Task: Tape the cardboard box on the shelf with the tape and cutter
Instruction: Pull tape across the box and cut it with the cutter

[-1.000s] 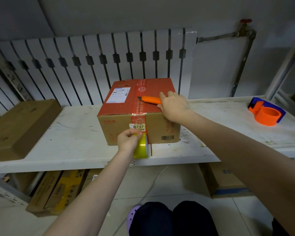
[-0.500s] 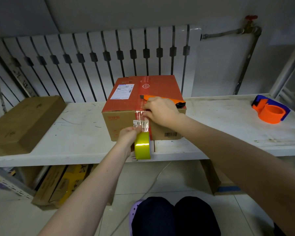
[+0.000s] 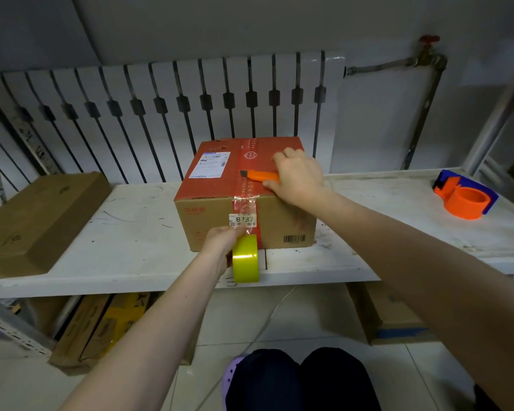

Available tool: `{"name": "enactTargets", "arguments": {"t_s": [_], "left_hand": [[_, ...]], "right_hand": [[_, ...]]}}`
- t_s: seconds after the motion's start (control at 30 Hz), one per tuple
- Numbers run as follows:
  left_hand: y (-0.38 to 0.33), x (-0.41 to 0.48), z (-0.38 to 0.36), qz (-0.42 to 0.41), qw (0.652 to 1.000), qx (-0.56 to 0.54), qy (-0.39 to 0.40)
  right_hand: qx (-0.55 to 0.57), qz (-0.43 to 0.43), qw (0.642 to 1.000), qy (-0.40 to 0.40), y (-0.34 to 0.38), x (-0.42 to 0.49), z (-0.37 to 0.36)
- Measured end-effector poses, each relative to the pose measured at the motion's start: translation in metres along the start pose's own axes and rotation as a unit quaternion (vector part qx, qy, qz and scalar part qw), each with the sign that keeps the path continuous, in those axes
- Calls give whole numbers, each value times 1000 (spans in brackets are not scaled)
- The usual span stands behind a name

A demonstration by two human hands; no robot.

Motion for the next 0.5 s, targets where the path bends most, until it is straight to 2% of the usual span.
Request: {"name": "enactTargets", "arguments": {"t_s": [0.07, 0.1, 0.17, 0.3, 0.4, 0.5], "left_hand": [[-3, -7, -2, -6, 1000, -10, -1], [-4, -9, -3, -13, 1000, -16, -5], [-6, -12, -5, -27, 999, -20, -11], [-3, -12, -7, -39, 999, -21, -16], [-2, -13, -5, -41, 998, -28, -23], [-4, -17, -5, -47, 997, -35, -41]], "right_hand": [[-14, -20, 996, 87, -5, 5, -8], [-15, -18, 994, 105, -5, 6, -9], [-18, -2, 995, 95, -2, 6, -9], [-10, 43, 999, 18, 3, -10, 2], [12, 113, 992, 57, 9, -28, 14], [-81, 182, 976, 86, 15, -43, 17]]}}
Point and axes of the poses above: each hand's wrist, its own x-axis towards the middle knuckle, its own z-axis out of the back of the hand, y = z × x, the point moved 4 cm from there along x, towards the middle knuckle, and after that the axes turned 7 degrees about y, right-handed, at the moved point
